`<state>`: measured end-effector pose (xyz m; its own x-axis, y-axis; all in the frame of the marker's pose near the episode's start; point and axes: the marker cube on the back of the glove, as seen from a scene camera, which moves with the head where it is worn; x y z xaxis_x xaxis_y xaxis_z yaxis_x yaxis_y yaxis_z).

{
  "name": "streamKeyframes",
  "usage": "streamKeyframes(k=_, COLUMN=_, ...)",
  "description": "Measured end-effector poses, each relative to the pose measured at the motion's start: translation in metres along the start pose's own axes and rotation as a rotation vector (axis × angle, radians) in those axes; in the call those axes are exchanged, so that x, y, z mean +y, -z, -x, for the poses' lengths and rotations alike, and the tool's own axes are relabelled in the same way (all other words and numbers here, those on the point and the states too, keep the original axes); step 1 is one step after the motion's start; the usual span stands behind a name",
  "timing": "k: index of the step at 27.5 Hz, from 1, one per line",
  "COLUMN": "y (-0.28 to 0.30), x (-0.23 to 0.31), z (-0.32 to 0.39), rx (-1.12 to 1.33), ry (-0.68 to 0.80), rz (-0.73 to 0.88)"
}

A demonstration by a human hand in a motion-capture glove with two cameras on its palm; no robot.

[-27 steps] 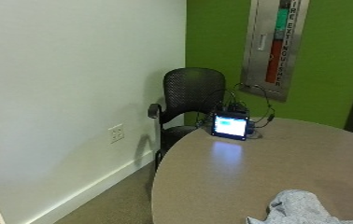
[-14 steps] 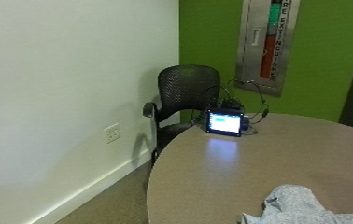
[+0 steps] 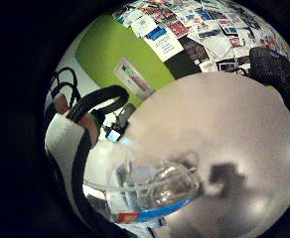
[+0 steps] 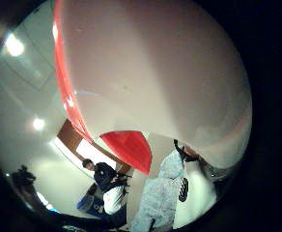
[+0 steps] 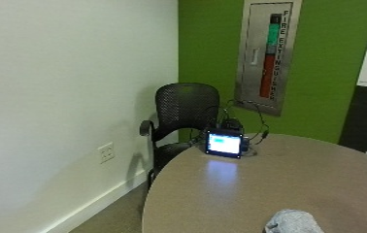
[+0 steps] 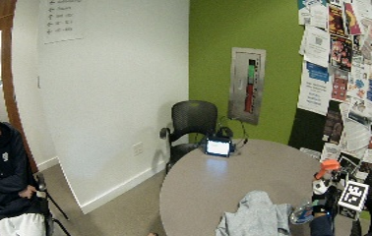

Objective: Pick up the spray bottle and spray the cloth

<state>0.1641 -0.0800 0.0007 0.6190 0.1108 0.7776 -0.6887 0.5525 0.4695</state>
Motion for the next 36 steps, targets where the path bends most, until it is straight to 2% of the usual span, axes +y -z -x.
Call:
streamKeyframes(k=5, y=-0.009, x=0.004, z=0.018, rx=0.007, ry=0.013, rz=0.046)
streamKeyframes(k=9, y=-0.016, x=0.01, z=0.038, rx=0.075, ry=0.109, rz=0.068)
streamKeyframes(k=26, y=-0.034, x=0.059, z=0.165, rx=0.389, ry=0.733, rz=0.184)
streamKeyframes(k=36, y=-0.048, x=0.135, z=0.198, rx=0.576, ry=1.298, rz=0.251)
